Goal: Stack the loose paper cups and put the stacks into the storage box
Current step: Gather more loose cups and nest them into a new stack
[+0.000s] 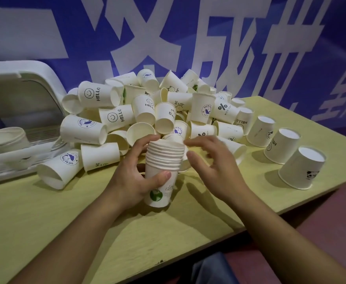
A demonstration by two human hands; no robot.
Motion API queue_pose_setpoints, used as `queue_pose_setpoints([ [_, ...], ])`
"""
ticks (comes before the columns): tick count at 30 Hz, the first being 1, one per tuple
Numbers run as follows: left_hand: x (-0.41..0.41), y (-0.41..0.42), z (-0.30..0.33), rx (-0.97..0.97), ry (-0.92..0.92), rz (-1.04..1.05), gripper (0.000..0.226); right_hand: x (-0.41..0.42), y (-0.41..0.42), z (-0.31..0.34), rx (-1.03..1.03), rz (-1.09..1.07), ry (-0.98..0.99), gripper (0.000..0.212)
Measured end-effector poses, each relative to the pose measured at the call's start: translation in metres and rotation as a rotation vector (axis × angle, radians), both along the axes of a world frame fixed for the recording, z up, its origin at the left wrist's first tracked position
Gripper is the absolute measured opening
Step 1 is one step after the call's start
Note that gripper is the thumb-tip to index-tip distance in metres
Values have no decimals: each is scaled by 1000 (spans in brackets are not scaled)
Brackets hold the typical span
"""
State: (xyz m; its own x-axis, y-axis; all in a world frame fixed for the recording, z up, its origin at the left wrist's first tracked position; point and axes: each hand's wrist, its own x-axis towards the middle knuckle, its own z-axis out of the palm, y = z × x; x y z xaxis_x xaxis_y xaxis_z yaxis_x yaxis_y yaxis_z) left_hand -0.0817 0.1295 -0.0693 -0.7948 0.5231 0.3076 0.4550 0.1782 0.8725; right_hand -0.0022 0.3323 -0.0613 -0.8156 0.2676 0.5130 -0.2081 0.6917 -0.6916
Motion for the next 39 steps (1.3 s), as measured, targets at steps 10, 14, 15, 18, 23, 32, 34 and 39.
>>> queue_pose_setpoints([
  [10, 9, 6, 2, -12, 12, 3, 99, 15, 64, -26, 165, -418, -312, 84],
  [14, 10, 4, 3, -17, 26, -14, 99, 14, 57, -10, -52, -367, -87, 66],
  [15, 10, 3, 3, -30, 25, -33, 101, 14, 52, -1, -125, -312, -23, 59],
  [18, 10, 2, 3, -105, 14, -103, 110, 14, 35, 25, -320, -112, 74, 45],
  [23, 11, 1, 6, -179, 14, -135, 109, 1, 10, 47, -163, 102, -64, 52],
  [32, 6, -2, 6, -155, 53, -76, 114, -21, 2, 67, -265, 248, -176, 51],
  [34, 6, -2, 6, -158, 82, -73, 114, -19, -1, 66, -170, 346, -311, 46],
  [39, 3, -7, 7, -136, 99, -34, 102, -17, -18, 52, -139, 455, -394, 70],
])
